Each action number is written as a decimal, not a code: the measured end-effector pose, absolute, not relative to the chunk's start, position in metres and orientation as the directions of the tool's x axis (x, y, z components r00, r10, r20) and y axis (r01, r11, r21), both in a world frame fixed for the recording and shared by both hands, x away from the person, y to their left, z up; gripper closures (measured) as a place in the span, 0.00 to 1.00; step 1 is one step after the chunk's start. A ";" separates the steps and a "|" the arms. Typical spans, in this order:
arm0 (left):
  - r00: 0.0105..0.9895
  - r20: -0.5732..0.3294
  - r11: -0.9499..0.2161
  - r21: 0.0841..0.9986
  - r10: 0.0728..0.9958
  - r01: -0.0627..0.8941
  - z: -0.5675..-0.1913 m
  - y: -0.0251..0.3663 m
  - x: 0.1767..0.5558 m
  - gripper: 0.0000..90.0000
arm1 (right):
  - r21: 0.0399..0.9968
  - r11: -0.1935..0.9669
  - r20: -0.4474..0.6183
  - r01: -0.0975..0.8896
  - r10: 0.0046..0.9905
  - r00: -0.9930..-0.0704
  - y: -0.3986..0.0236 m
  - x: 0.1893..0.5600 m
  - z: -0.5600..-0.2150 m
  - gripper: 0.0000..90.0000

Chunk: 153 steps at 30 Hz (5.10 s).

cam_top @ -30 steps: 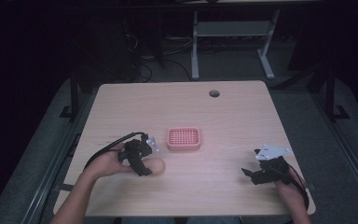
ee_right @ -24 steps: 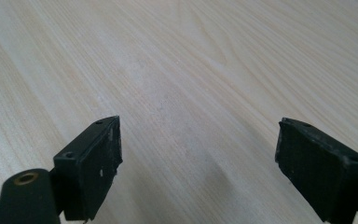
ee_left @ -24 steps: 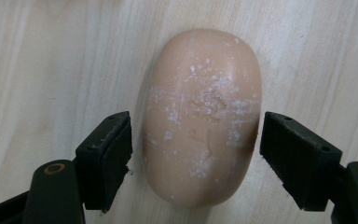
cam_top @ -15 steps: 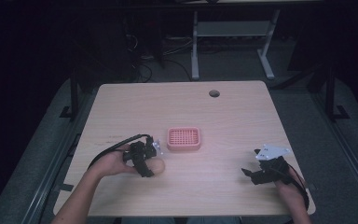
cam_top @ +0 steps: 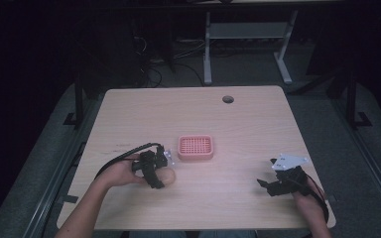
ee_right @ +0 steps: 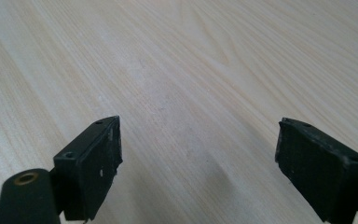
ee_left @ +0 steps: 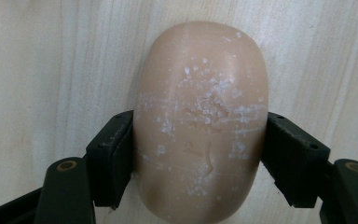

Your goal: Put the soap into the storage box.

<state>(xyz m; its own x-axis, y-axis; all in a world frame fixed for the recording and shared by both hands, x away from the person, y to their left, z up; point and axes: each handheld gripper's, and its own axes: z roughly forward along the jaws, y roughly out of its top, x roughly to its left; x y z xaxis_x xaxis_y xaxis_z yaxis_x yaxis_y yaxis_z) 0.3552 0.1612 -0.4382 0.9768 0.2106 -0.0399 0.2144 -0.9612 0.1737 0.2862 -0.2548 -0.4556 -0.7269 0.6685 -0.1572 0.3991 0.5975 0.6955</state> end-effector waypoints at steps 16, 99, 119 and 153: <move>0.984 -0.027 -0.967 0.178 0.178 0.180 -0.438 0.162 0.353 0.35 | 0.699 0.596 -0.153 0.395 0.665 -0.731 -0.255 0.287 -0.457 0.16; 0.990 -0.009 -0.969 0.204 0.141 0.140 -0.389 0.123 0.380 0.36 | 0.710 0.595 -0.158 0.375 0.654 -0.740 -0.252 0.285 -0.453 0.16; 0.989 -0.022 -0.971 0.192 0.143 0.144 -0.377 0.096 0.408 0.36 | 0.728 0.570 -0.146 0.380 0.671 -0.727 -0.256 0.286 -0.452 0.16; 0.992 -0.011 -0.972 0.199 0.124 0.124 -0.380 0.047 0.447 0.35 | 0.738 0.556 -0.139 0.383 0.680 -0.720 -0.256 0.288 -0.452 0.16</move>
<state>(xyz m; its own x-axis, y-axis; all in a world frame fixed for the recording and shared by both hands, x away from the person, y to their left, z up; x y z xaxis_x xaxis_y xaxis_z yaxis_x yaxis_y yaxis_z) 0.4474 0.0465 -0.3795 0.9922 0.1242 -0.0114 0.1240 -0.9721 0.1992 0.2882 -0.2557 -0.4520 -0.7198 0.6800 -0.1395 0.3826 0.5563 0.7377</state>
